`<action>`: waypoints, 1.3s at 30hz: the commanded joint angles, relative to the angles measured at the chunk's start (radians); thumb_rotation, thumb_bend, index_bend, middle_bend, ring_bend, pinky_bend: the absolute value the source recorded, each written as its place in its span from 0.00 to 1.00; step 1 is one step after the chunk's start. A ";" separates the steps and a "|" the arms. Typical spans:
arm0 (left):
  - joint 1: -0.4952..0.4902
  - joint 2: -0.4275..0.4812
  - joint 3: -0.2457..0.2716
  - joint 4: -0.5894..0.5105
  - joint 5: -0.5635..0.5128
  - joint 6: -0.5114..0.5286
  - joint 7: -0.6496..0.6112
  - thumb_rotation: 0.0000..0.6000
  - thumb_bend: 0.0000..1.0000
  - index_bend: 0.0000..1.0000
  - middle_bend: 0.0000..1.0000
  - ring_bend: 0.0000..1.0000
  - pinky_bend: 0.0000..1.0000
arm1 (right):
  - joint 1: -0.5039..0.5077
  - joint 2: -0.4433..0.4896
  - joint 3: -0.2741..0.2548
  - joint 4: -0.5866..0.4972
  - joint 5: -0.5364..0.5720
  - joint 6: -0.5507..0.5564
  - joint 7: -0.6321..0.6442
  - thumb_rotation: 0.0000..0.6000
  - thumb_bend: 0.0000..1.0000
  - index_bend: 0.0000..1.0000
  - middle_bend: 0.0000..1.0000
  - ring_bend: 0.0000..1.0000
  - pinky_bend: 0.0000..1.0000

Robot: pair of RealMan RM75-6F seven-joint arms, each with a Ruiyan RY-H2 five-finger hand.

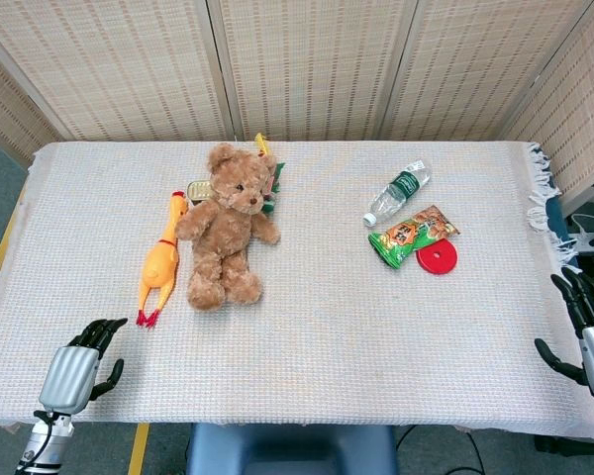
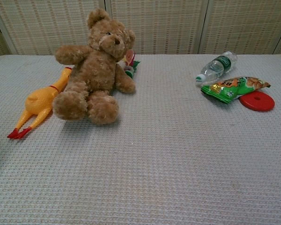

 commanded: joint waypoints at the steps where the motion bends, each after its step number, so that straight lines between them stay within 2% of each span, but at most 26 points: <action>1: -0.001 -0.003 0.000 0.003 -0.005 -0.005 0.011 1.00 0.44 0.17 0.20 0.16 0.41 | -0.002 -0.003 0.005 -0.006 0.008 -0.005 0.023 1.00 0.17 0.00 0.01 0.00 0.06; 7: -0.002 -0.003 0.000 0.000 -0.009 -0.010 0.008 1.00 0.44 0.17 0.20 0.16 0.41 | 0.002 -0.001 0.005 -0.011 0.010 -0.020 0.042 1.00 0.17 0.00 0.01 0.00 0.06; 10: -0.002 -0.012 -0.004 0.008 -0.016 -0.011 0.017 1.00 0.44 0.11 0.19 0.16 0.41 | 0.004 -0.005 0.008 -0.017 0.012 -0.023 0.049 1.00 0.17 0.00 0.01 0.00 0.06; 14: -0.034 -0.082 -0.088 0.034 -0.080 -0.012 0.040 1.00 0.44 0.00 0.14 0.15 0.41 | 0.007 -0.012 0.008 -0.024 0.022 -0.039 0.041 1.00 0.17 0.00 0.01 0.00 0.06; 23: -0.141 -0.144 -0.226 0.024 -0.290 -0.150 0.140 1.00 0.42 0.00 0.02 0.06 0.31 | 0.009 -0.011 0.006 -0.014 -0.001 -0.038 0.060 1.00 0.17 0.00 0.01 0.00 0.06; 31: -0.251 -0.228 -0.368 0.044 -0.509 -0.213 0.211 1.00 0.40 0.00 0.03 0.06 0.31 | 0.014 0.001 0.005 -0.009 -0.006 -0.050 0.090 1.00 0.17 0.00 0.01 0.00 0.06; 39: -0.374 -0.304 -0.470 0.081 -0.673 -0.254 0.274 1.00 0.40 0.00 0.06 0.08 0.31 | 0.013 0.009 0.002 -0.005 -0.012 -0.051 0.111 1.00 0.17 0.00 0.01 0.00 0.06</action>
